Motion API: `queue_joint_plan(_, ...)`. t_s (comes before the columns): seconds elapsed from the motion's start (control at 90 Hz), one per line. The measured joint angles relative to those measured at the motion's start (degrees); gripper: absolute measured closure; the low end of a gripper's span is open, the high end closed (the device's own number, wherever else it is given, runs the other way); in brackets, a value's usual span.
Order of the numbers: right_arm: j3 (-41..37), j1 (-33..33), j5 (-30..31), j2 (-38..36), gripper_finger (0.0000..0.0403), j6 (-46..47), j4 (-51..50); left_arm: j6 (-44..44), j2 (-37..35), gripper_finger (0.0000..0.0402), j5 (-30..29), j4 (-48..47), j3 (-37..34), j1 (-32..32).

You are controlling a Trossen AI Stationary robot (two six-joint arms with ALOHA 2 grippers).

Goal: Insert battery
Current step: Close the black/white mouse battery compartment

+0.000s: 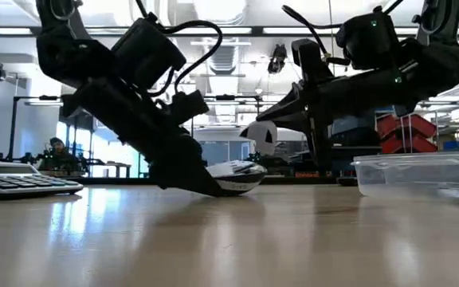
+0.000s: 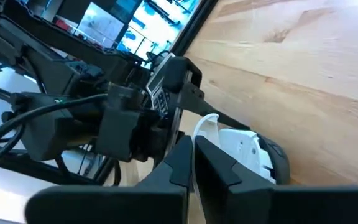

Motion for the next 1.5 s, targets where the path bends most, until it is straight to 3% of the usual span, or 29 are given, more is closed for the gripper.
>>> queue_joint_plan(0.144,0.00,0.00,0.17,0.00,0.0403,1.28,0.17,-0.98,0.10,0.0113,-0.13,-0.15,0.20,0.00)
queue_joint_plan(0.3,0.00,-0.01,0.62,0.00,0.0403,1.46,1.80,-3.45,0.09,0.0157,-1.65,0.01,0.13,0.24)
queue_joint_plan(0.578,1.87,-1.01,0.95,0.00,0.0403,0.29,3.98,-3.19,-1.71,0.0158,-7.76,3.79,0.02,0.38)
queue_joint_plan(0.744,3.23,-1.30,0.47,-0.21,0.0403,-0.48,10.35,-3.61,-3.69,0.0158,-10.08,5.84,0.00,0.37)
queue_joint_plan(1.011,3.79,-3.24,0.43,-1.16,0.0403,1.22,19.64,-1.77,-12.51,0.0158,-14.73,6.20,-1.11,0.44)
queue_joint_plan(1.233,5.36,-4.48,-0.56,-1.20,0.0403,2.53,20.64,2.43,-18.16,0.0158,-14.96,8.41,-1.13,0.52)
queue_joint_plan(1.5,6.56,-5.76,-1.00,-1.20,0.0403,2.46,19.42,2.47,-18.55,0.0158,-14.93,7.44,-1.13,0.50)
